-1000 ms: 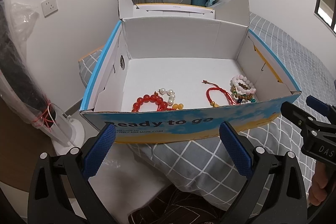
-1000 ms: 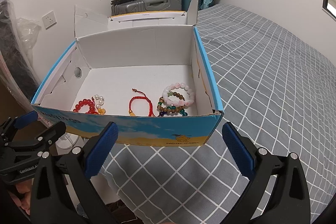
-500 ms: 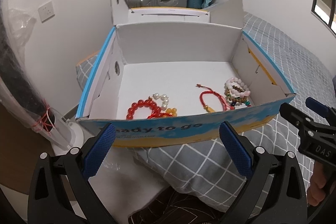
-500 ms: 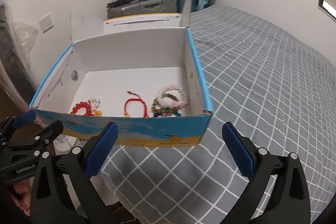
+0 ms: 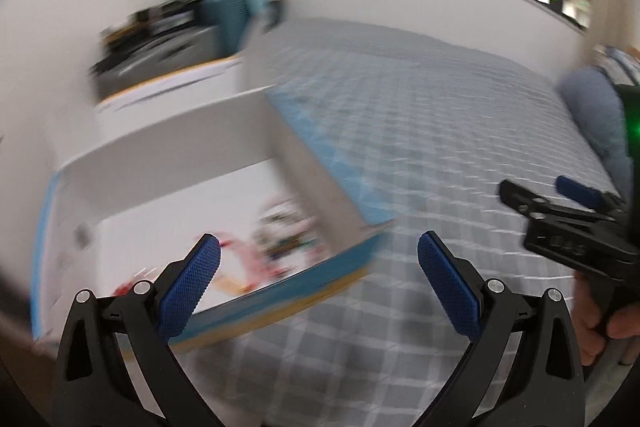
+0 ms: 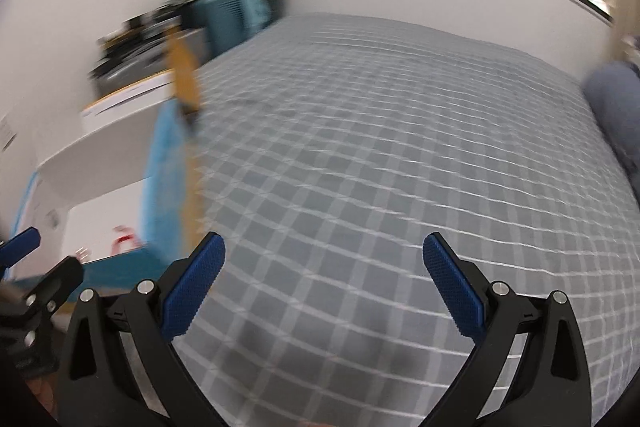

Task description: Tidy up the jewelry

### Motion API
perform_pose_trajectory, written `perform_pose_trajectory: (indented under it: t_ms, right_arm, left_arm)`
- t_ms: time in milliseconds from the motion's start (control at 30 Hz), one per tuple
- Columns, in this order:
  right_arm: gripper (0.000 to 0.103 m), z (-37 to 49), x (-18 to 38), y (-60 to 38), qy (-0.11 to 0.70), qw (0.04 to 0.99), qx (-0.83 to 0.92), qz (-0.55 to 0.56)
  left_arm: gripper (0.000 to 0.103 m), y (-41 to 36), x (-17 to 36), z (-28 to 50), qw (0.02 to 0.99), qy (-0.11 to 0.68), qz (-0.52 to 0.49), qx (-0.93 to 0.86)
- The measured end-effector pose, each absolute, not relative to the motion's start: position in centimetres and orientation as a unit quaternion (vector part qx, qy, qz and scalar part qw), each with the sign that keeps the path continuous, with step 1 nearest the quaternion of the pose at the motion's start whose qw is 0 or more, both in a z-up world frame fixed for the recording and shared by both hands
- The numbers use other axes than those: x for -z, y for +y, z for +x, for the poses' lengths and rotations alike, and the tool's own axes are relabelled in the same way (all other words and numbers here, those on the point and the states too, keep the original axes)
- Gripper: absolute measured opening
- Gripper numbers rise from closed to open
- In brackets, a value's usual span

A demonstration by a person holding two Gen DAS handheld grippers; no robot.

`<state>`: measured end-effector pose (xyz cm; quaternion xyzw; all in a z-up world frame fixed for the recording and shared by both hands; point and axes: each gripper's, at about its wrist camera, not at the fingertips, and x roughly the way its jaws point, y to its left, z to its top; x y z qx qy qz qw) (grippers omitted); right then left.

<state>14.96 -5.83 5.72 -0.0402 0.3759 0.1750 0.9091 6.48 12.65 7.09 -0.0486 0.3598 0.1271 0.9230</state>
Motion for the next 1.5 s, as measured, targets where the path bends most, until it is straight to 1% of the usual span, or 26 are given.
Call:
perform_pose_trajectory:
  t_ms: [200,300,433,533,600,733,933,1033,1100,1500]
  right_arm:
    - [0.095,19.2,-4.3,-13.8,0.393,0.916,-0.081,-0.006]
    - [0.095,21.7,-3.2,-17.5,0.4,0.916,-0.031,0.01]
    - [0.095,25.2,-1.0,-21.8,0.407,0.912,0.036,0.027]
    - [0.095,27.6,0.8,-23.9,0.413,0.908,0.067,0.038]
    - [0.095,28.7,1.8,-24.2,0.418,0.905,0.065,0.047]
    - [0.095,30.5,3.8,-24.1,0.423,0.903,0.057,0.045]
    - [0.095,31.3,6.4,-22.2,0.421,0.906,0.039,0.03]
    - [0.096,32.6,9.0,-21.6,0.451,0.892,0.033,0.02]
    - [0.096,32.5,9.1,-21.6,0.445,0.895,0.035,0.022]
    - [0.096,31.7,9.2,-21.3,0.435,0.9,0.037,0.021]
  left_arm:
    - [0.097,6.0,-7.3,12.9,0.933,0.358,-0.031,-0.028]
    - [0.097,2.7,-6.3,16.5,0.934,0.357,-0.012,0.004]
    - [0.097,-0.7,-3.1,22.0,0.935,0.353,0.012,0.025]
    - [0.097,-2.0,0.2,26.5,0.921,0.386,-0.009,0.044]
    - [0.097,-2.7,2.4,29.2,0.911,0.408,-0.012,0.054]
    - [0.097,-3.4,5.6,32.4,0.908,0.417,0.004,0.042]
    - [0.097,-2.6,9.4,34.9,0.897,0.441,-0.019,0.038]
    - [0.097,-3.4,9.8,34.8,0.9,0.434,0.006,0.024]
    - [0.098,-4.0,10.2,34.8,0.901,0.432,0.028,0.013]
    - [0.098,-4.0,10.1,34.8,0.905,0.424,0.023,0.015]
